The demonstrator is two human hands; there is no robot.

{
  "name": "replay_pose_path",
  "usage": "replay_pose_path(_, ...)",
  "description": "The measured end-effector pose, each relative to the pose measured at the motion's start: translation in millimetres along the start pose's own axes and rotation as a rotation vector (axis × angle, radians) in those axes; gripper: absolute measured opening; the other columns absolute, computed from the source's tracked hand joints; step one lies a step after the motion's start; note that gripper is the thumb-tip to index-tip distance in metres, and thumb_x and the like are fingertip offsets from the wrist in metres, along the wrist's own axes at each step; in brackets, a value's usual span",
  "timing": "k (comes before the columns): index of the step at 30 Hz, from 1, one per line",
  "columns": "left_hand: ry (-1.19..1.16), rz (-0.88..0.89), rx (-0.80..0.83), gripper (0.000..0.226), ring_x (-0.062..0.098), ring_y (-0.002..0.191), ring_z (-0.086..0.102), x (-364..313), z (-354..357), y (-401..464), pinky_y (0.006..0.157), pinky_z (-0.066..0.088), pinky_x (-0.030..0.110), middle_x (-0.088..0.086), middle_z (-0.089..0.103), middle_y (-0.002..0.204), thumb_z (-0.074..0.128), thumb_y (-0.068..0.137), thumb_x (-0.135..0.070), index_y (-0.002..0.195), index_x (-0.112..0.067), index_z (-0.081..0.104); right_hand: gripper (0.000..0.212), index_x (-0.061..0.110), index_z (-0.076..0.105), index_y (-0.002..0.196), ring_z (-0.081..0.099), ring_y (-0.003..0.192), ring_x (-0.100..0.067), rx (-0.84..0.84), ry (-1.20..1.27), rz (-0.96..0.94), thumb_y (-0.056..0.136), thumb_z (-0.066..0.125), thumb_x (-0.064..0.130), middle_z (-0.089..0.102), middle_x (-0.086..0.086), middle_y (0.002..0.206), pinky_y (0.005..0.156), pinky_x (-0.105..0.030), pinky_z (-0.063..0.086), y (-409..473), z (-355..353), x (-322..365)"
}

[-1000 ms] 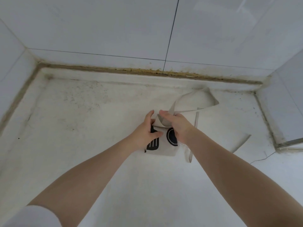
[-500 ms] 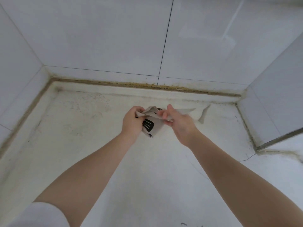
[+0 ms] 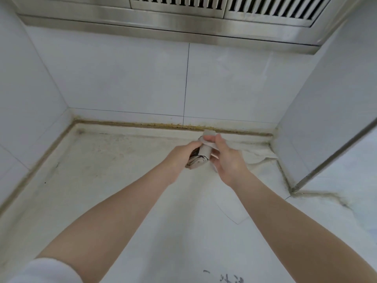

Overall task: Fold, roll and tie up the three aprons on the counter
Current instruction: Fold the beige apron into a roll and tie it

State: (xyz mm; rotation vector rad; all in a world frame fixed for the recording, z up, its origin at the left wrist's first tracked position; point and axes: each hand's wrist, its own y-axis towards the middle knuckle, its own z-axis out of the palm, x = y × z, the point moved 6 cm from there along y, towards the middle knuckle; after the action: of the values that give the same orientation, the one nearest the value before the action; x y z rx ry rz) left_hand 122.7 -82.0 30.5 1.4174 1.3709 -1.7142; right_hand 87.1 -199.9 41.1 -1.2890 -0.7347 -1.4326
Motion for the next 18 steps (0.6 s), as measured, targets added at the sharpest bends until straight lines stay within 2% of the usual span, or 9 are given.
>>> replay_pose_path(2,0.032,0.023,0.143,0.035,0.011,0.092,0.062,-6.5,25.1,-8.6,0.083,0.045,0.023,-0.001,0.068,0.099,0.052,0.09,-0.048,0.107,-0.02,0.065,0.038,0.017,0.067,0.083,0.061,0.085,-0.013,0.043,-0.017,-0.024,0.101,0.037,0.031,0.067,-0.002,0.093,0.072,-0.02,0.048,-8.0,-3.9,11.0)
replay_pose_path(4,-0.018,0.086,0.249,0.024,0.01,0.097,0.062,-10.8,50.7,-16.1,0.089,0.047,0.026,-0.002,0.067,0.102,0.055,0.092,-0.035,0.111,-0.021,0.061,0.044,0.014,0.068,0.074,0.064,0.089,-0.013,0.115,0.087,0.018,0.1,0.038,0.032,0.07,0.001,0.097,0.071,-0.024,0.052,-16.1,-8.5,24.1)
replay_pose_path(6,-0.207,0.107,0.251,0.016,0.016,0.097,0.061,-11.3,60.8,-16.3,0.096,0.045,0.033,0.004,0.065,0.102,0.053,0.094,-0.016,0.109,-0.018,0.059,0.052,0.014,0.071,0.065,0.062,0.103,-0.016,0.214,0.178,0.03,0.1,0.036,0.031,0.066,0.0,0.114,0.084,-0.03,0.05,-21.5,-12.0,34.8)
replay_pose_path(8,-0.432,0.091,0.186,0.027,0.021,0.089,0.06,-12.2,66.1,-14.0,0.089,0.048,0.039,0.008,0.063,0.097,0.045,0.092,0.0,0.111,-0.016,0.054,0.054,0.012,0.071,0.064,0.064,0.101,-0.017,0.277,0.206,0.016,0.099,0.035,0.029,0.067,-0.003,0.114,0.085,-0.028,0.051,-28.0,-19.9,43.7)
replay_pose_path(10,-0.557,0.086,0.125,0.038,0.023,0.08,0.06,-13.6,69.5,-13.3,0.076,0.05,0.038,0.01,0.061,0.093,0.036,0.086,0.008,0.112,-0.016,0.051,0.044,0.007,0.068,0.071,0.067,0.092,-0.018,0.235,0.204,-0.008,0.099,0.039,0.025,0.07,-0.006,0.103,0.079,-0.026,0.053,-29.9,-34.8,45.1)
replay_pose_path(11,-0.592,0.088,0.108,0.039,0.024,0.078,0.061,-13.8,72.6,-14.0,0.073,0.05,0.037,0.01,0.061,0.093,0.034,0.085,0.009,0.109,-0.017,0.051,0.038,0.007,0.066,0.075,0.066,0.086,-0.019,0.159,0.197,-0.013,0.099,0.041,0.023,0.07,-0.007,0.097,0.075,-0.026,0.053,-29.1,-47.4,43.7)
replay_pose_path(14,-0.713,0.07,0.054,0.034,0.026,0.081,0.063,-12.3,79.0,-18.1,0.071,0.055,0.04,0.011,0.063,0.096,0.032,0.088,0.006,0.103,-0.016,0.055,0.025,0.016,0.063,0.08,0.055,0.072,-0.013,-0.134,-0.004,-0.023,0.098,0.047,0.02,0.063,0.0,0.083,0.06,-0.023,0.039,-26.5,-91.2,37.5)
replay_pose_path(15,-0.758,0.049,0.054,0.033,0.027,0.082,0.064,-11.3,79.2,-19.2,0.07,0.056,0.04,0.013,0.064,0.097,0.032,0.089,0.003,0.103,-0.014,0.056,0.021,0.02,0.061,0.081,0.053,0.069,-0.011,-0.168,-0.069,-0.011,0.098,0.048,0.02,0.06,0.002,0.081,0.058,-0.021,0.037,-26.7,-98.2,34.6)
replay_pose_path(18,-0.834,-0.049,0.083,0.029,0.031,0.08,0.063,-12.5,91.2,-30.0,0.065,0.057,0.04,0.017,0.067,0.085,0.03,0.089,-0.002,0.1,-0.003,0.056,0.017,0.019,0.058,0.089,0.061,0.071,-0.012,-0.014,0.036,0.041,0.1,0.045,0.021,0.066,0.002,0.083,0.069,-0.025,0.05,-27.8,-100.6,29.0)
